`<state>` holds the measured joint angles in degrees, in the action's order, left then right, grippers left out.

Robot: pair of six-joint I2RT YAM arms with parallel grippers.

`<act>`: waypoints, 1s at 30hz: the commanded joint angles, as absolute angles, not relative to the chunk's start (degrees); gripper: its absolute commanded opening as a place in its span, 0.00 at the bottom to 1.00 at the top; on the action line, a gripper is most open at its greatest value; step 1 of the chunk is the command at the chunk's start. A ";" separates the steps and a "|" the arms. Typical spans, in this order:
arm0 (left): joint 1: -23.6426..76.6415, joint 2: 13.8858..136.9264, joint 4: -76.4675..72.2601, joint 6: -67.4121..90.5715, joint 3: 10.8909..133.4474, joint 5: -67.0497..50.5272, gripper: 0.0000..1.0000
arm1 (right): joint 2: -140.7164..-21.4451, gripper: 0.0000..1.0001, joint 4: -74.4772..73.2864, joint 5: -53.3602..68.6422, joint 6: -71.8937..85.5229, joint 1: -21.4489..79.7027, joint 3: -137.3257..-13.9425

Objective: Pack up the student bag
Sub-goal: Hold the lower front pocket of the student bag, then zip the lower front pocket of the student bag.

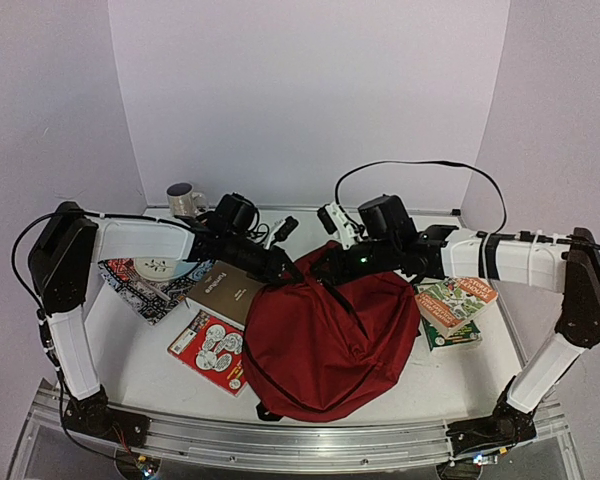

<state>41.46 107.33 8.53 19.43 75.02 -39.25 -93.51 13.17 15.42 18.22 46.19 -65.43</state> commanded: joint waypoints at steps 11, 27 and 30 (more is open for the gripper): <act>37.72 102.75 2.58 28.17 73.08 -33.86 0.00 | -86.09 0.00 12.18 6.78 16.69 46.47 -56.60; 30.63 100.19 -4.22 36.55 66.23 -32.10 0.00 | -81.49 0.00 9.50 0.04 17.94 44.75 -48.80; 29.27 100.11 -4.18 37.89 64.98 -31.12 0.00 | -80.12 0.00 9.34 -2.10 18.73 44.44 -46.98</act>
<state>35.15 103.47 -2.16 35.76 66.26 -38.78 -83.82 15.60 3.64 17.94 45.87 -49.90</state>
